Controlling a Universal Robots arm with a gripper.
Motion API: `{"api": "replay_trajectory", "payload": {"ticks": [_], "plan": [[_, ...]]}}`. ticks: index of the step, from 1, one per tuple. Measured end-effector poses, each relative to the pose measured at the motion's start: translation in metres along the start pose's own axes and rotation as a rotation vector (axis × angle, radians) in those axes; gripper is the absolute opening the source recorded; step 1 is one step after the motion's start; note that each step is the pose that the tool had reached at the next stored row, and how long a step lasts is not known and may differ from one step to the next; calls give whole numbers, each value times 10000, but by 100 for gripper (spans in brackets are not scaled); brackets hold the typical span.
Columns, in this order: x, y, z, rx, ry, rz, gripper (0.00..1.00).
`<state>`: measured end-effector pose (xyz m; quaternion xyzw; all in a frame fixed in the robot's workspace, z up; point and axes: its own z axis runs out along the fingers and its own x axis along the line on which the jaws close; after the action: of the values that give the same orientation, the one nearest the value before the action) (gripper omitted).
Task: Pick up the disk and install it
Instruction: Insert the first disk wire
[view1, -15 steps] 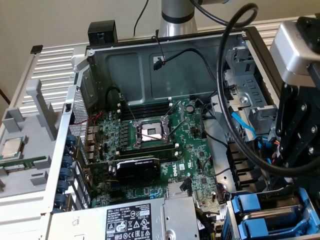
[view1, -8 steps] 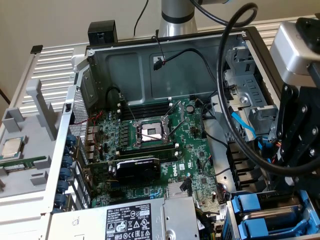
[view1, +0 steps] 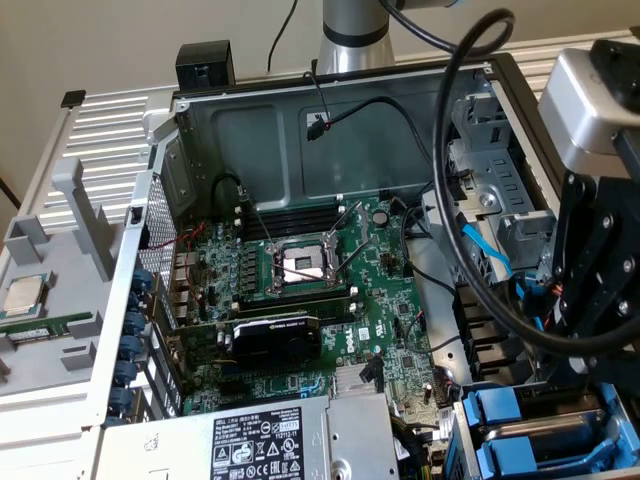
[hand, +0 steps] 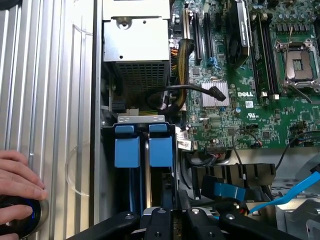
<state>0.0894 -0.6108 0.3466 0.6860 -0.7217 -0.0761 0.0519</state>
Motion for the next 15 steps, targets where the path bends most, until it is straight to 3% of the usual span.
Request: {"api": "replay_trajectory", "payload": {"ticks": [10,15], "plan": [[1,4,19,84,98,16,16],[2,9,21,97,106,16,16]]}}
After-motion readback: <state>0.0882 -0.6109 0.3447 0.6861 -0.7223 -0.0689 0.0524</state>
